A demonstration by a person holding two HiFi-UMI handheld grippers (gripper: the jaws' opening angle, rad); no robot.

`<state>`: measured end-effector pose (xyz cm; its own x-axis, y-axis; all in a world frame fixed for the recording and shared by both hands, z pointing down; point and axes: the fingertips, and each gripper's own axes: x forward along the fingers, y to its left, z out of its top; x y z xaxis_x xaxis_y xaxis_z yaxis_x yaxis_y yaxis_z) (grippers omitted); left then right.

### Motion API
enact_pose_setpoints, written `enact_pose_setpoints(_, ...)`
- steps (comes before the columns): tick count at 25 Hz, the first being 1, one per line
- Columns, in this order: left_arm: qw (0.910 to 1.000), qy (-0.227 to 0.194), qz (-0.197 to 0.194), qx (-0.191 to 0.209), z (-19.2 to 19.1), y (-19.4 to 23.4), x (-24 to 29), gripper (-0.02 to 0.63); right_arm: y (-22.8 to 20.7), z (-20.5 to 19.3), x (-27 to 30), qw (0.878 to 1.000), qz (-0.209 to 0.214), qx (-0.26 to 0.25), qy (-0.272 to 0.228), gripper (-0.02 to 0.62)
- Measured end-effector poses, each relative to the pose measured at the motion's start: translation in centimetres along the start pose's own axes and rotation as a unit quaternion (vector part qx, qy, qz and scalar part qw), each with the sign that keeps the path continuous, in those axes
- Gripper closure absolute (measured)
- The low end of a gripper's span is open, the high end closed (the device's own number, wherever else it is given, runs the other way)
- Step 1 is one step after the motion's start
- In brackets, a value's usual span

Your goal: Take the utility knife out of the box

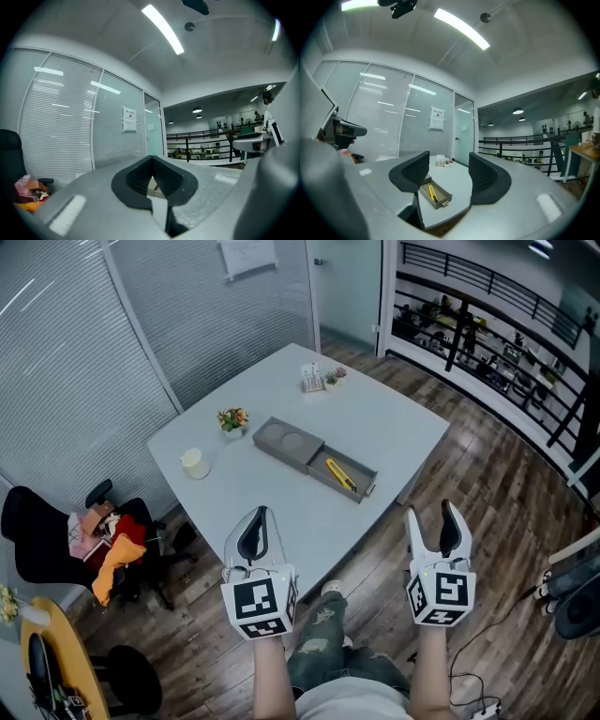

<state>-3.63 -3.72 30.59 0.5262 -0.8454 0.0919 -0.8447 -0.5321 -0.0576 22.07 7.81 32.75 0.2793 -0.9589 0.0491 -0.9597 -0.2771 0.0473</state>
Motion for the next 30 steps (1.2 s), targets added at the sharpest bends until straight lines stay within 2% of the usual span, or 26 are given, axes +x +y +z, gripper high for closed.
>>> enact_pose_setpoints(8,0.9999,-0.003,0.001,-0.015,0.0,0.8,7.6,0.606,-1.1,0.2,7.6,1.000,0.009,-0.019,0.003,0.322)
enact_pose_setpoints(17,0.9997,0.013,-0.003,-0.021,-0.3,2.1,16.0,0.606,-1.5,0.3,16.5,0.999,0.022,-0.030,0.016,0.322)
enact_pose_setpoints(30,0.9982,0.053,-0.005,-0.027,-4.4,4.4,22.3,0.606,1.3,-2.8,24.3,0.996,0.059,-0.038,0.060,0.322)
